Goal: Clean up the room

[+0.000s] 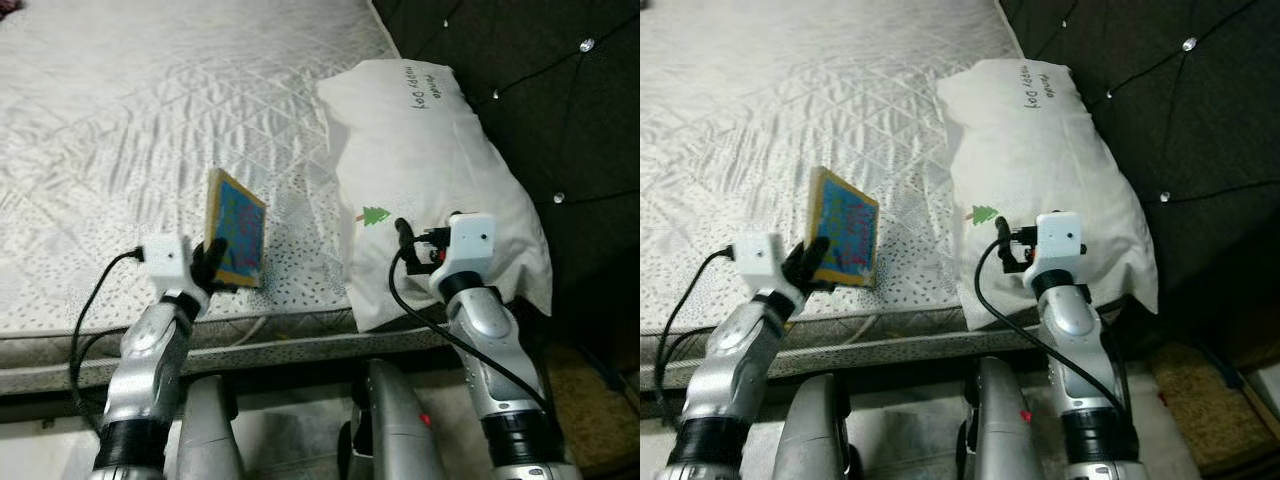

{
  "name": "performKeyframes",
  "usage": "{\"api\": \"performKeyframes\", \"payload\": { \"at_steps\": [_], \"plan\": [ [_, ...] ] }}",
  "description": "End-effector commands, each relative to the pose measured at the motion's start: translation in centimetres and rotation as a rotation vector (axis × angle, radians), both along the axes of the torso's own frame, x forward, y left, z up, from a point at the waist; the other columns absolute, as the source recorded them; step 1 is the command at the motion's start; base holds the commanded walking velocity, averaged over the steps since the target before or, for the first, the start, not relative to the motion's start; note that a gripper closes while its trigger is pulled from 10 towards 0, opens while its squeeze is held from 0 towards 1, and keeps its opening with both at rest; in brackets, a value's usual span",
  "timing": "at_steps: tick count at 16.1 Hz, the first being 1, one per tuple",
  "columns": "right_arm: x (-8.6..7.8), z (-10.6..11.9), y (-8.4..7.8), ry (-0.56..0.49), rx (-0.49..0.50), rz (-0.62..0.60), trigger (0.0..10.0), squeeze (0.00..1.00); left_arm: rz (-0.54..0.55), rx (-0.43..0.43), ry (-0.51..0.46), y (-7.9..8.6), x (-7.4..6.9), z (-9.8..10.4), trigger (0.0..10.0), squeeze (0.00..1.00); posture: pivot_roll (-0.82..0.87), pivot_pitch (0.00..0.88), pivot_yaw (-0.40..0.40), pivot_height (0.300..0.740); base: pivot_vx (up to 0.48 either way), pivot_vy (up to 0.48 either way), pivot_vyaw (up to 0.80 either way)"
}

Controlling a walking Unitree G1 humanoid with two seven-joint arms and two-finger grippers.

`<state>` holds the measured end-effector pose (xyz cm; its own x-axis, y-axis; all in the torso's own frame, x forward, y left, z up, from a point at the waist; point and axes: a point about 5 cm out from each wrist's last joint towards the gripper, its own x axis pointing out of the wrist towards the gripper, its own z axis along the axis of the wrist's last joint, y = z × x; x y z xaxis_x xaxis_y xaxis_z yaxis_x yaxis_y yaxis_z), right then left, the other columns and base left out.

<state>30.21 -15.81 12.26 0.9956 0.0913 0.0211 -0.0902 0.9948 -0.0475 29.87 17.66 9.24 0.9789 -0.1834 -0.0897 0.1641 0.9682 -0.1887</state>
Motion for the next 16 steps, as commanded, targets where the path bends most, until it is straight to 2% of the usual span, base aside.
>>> {"api": "performKeyframes", "payload": {
  "at_steps": [1,2,4,5,7,9,10,12,16],
  "plan": [
    [-0.3,0.1,-0.5,0.002,-0.008,-0.003,10.0,0.00,-0.010,-0.037,0.047,-0.4,-0.1,-0.9,10.0,0.00,-0.04,0.137,-0.044,0.549,0.000,0.000,0.00],
    [-0.6,0.2,-1.0,0.001,-0.024,0.001,10.0,0.00,-0.010,-0.089,0.058,-0.8,0.1,-1.1,10.0,0.00,-0.05,0.141,-0.050,0.549,0.000,0.000,0.00],
    [-0.9,0.3,-1.8,0.004,-0.052,0.000,10.0,0.00,-0.017,-0.115,0.059,-1.2,0.3,-1.0,10.0,0.00,-0.06,0.145,-0.058,0.549,0.000,0.000,0.00],
    [-1.0,0.3,-2.0,0.006,-0.058,-0.001,10.0,0.00,-0.020,-0.127,0.058,-1.2,0.4,-1.0,10.0,0.00,-0.07,0.146,-0.062,0.549,0.000,0.000,0.00],
    [-1.5,0.4,-2.9,0.017,-0.087,0.001,10.0,0.00,0.005,-0.207,0.067,-0.6,1.0,-0.8,10.0,0.00,-0.09,0.150,-0.080,0.549,0.000,0.000,0.00],
    [-1.6,0.4,-2.9,0.018,-0.095,0.011,10.0,0.00,0.018,-0.246,0.083,-0.5,1.2,-0.8,10.0,0.00,-0.09,0.148,-0.092,0.549,0.000,0.000,0.00],
    [-1.7,0.6,-2.5,0.013,-0.110,0.038,10.0,0.00,0.035,-0.348,0.118,-0.2,1.3,-0.9,10.0,0.00,-0.09,0.147,-0.102,0.549,0.000,0.000,0.00],
    [-1.6,0.8,-2.3,0.010,-0.121,0.057,10.0,0.00,-0.006,-0.427,0.158,-0.7,1.3,-0.9,10.0,0.00,-0.10,0.147,-0.113,0.549,0.000,0.000,0.00],
    [-1.4,1.0,-2.3,0.012,-0.129,0.071,10.0,0.00,-0.085,-0.514,0.220,-1.8,1.7,-0.8,10.0,0.00,-0.10,0.146,-0.129,0.549,0.000,0.000,0.00]
  ]
}}
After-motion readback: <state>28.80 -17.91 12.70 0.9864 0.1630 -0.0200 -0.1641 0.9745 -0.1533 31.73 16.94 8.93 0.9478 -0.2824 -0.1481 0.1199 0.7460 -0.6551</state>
